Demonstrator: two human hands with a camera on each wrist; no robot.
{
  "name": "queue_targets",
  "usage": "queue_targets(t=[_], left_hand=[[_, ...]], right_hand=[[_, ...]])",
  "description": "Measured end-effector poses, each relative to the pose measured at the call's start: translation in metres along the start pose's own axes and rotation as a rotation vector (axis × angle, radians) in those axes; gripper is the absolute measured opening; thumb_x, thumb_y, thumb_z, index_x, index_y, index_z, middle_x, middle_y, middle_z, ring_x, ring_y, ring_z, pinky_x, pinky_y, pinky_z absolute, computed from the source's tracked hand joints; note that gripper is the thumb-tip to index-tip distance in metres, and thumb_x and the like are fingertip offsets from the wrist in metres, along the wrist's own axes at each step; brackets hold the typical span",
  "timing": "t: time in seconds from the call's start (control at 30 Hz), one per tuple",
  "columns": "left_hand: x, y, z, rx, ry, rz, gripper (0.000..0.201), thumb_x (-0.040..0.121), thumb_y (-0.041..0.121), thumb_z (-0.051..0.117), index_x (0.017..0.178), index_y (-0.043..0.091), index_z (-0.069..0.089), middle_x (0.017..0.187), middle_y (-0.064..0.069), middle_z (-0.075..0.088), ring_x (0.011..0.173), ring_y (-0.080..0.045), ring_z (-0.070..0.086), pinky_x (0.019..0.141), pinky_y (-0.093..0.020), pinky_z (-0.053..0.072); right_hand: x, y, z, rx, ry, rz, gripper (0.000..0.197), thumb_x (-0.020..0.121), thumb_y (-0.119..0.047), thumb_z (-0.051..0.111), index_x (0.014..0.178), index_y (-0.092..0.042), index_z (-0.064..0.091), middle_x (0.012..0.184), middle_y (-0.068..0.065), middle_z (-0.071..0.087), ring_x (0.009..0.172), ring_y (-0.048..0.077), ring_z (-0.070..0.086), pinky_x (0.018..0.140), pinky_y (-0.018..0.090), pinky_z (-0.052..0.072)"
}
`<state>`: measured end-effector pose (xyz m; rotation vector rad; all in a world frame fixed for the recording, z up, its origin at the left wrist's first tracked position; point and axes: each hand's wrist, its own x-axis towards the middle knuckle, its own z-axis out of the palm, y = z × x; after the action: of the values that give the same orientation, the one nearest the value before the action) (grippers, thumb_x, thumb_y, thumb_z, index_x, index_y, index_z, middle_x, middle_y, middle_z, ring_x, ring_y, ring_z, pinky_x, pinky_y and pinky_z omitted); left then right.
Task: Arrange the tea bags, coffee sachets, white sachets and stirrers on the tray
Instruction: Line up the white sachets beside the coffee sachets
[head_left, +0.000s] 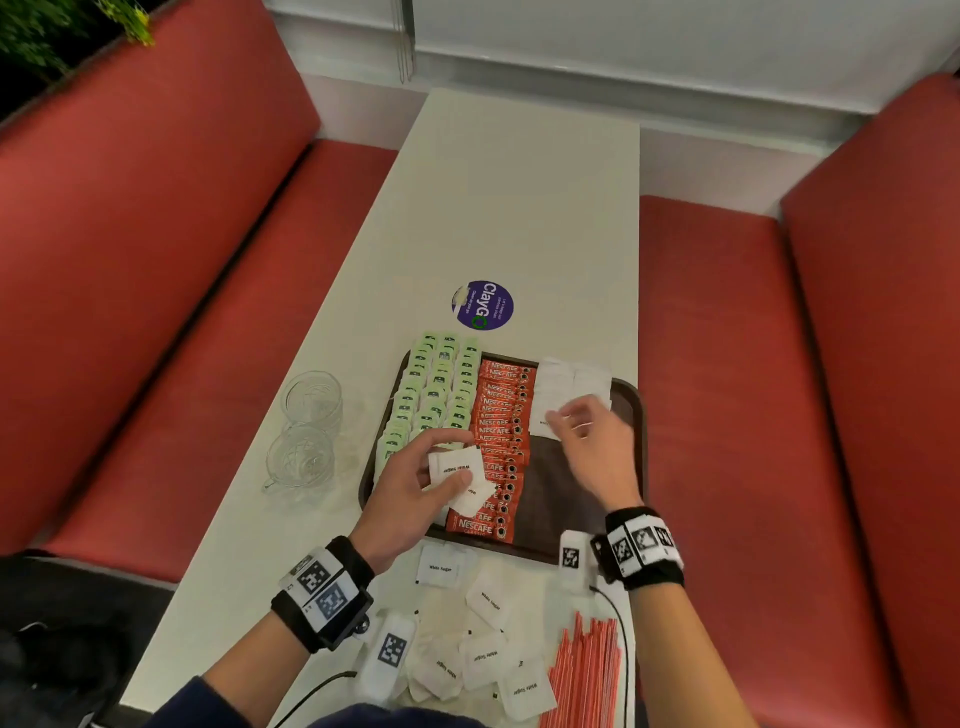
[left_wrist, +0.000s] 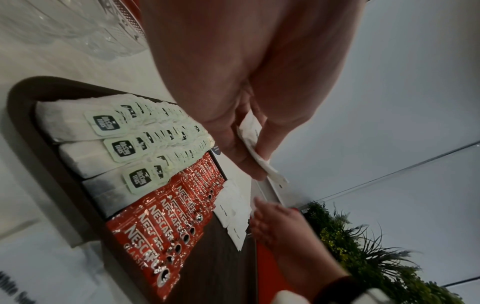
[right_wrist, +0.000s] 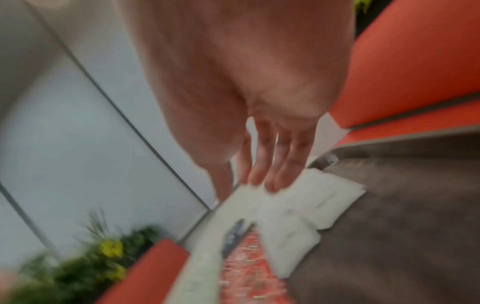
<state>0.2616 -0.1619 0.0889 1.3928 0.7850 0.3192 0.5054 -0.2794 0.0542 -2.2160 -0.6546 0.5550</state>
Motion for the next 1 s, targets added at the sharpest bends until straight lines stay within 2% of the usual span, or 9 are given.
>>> queue_targets(t=[0.1, 0.17, 0.27, 0.4, 0.5, 0.57, 0.7, 0.83, 1.0], left_hand=[[0.001, 0.004, 0.002, 0.079, -0.008, 0.004, 0.039, 0.098, 0.017, 0.08, 0.13, 0.036, 0.068, 0.115, 0.003, 0.081, 0.107, -0.019, 0.078, 0.087, -0.041, 0.067], [0.0, 0.006, 0.003, 0.139, -0.028, 0.038, 0.038, 0.096, 0.028, 0.082, 0.13, 0.034, 0.066, 0.109, 0.004, 0.083, 0.1, -0.017, 0.08, 0.087, -0.039, 0.066], [-0.002, 0.007, 0.002, 0.171, -0.039, 0.032, 0.036, 0.096, 0.037, 0.08, 0.127, 0.03, 0.065, 0.103, 0.004, 0.084, 0.096, -0.015, 0.08, 0.09, -0.043, 0.064], [-0.003, 0.009, 0.0, 0.058, -0.032, -0.038, 0.034, 0.105, 0.045, 0.062, 0.12, 0.015, 0.069, 0.102, -0.004, 0.084, 0.105, -0.021, 0.078, 0.096, -0.049, 0.063], [-0.002, 0.014, 0.001, -0.141, -0.072, -0.093, 0.044, 0.109, 0.046, 0.053, 0.118, 0.009, 0.077, 0.108, -0.012, 0.081, 0.106, -0.031, 0.077, 0.093, -0.044, 0.063], [0.001, 0.017, 0.002, -0.171, -0.072, -0.057, 0.032, 0.109, 0.035, 0.061, 0.115, 0.009, 0.078, 0.107, -0.009, 0.08, 0.101, -0.028, 0.076, 0.085, -0.037, 0.063], [0.005, 0.016, 0.002, -0.052, 0.02, 0.068, 0.017, 0.104, 0.025, 0.071, 0.117, 0.017, 0.08, 0.111, -0.003, 0.082, 0.108, -0.023, 0.076, 0.091, -0.044, 0.064], [0.005, 0.013, 0.005, -0.027, 0.056, 0.088, 0.018, 0.101, 0.028, 0.076, 0.115, 0.019, 0.082, 0.111, -0.001, 0.082, 0.109, -0.022, 0.077, 0.094, -0.045, 0.063], [0.001, 0.007, 0.01, 0.04, 0.006, 0.087, 0.02, 0.1, 0.028, 0.078, 0.117, 0.02, 0.083, 0.113, 0.003, 0.082, 0.11, -0.017, 0.077, 0.095, -0.037, 0.062]], right_hand=[[-0.043, -0.048, 0.001, 0.131, -0.404, -0.097, 0.03, 0.097, -0.068, 0.067, 0.115, -0.044, 0.071, 0.112, -0.018, 0.074, 0.101, 0.002, 0.072, 0.089, 0.027, 0.059], [-0.062, -0.059, 0.003, 0.124, -0.48, -0.183, 0.023, 0.096, -0.059, 0.076, 0.113, -0.045, 0.074, 0.108, -0.018, 0.074, 0.097, 0.003, 0.073, 0.087, 0.027, 0.062], [-0.072, -0.056, 0.004, 0.16, -0.338, -0.26, 0.013, 0.093, -0.042, 0.085, 0.104, -0.04, 0.078, 0.103, -0.017, 0.075, 0.092, 0.008, 0.072, 0.08, 0.027, 0.061], [-0.081, -0.048, 0.003, 0.164, 0.087, -0.493, 0.015, 0.092, -0.018, 0.089, 0.103, -0.025, 0.083, 0.104, -0.009, 0.064, 0.086, 0.007, 0.064, 0.073, 0.014, 0.051], [-0.091, -0.046, 0.005, 0.045, 0.095, -0.708, 0.014, 0.097, -0.018, 0.081, 0.11, -0.016, 0.082, 0.111, -0.004, 0.059, 0.094, 0.006, 0.062, 0.077, 0.019, 0.056], [-0.094, -0.042, 0.007, -0.041, 0.02, -0.779, 0.015, 0.1, -0.02, 0.076, 0.114, -0.015, 0.08, 0.115, -0.003, 0.057, 0.096, 0.01, 0.063, 0.078, 0.028, 0.061], [-0.099, -0.047, 0.007, 0.142, -0.028, -0.528, 0.03, 0.099, -0.007, 0.076, 0.122, -0.027, 0.076, 0.128, -0.007, 0.06, 0.107, 0.01, 0.07, 0.091, 0.027, 0.062], [-0.108, -0.056, 0.009, 0.689, -0.15, -0.055, 0.026, 0.109, -0.027, 0.068, 0.135, -0.029, 0.066, 0.125, 0.002, 0.077, 0.107, 0.024, 0.078, 0.096, 0.05, 0.063], [-0.114, -0.052, 0.013, 0.67, -0.132, -0.048, 0.016, 0.1, -0.019, 0.08, 0.115, -0.017, 0.077, 0.108, 0.005, 0.081, 0.101, 0.028, 0.078, 0.091, 0.045, 0.065]])
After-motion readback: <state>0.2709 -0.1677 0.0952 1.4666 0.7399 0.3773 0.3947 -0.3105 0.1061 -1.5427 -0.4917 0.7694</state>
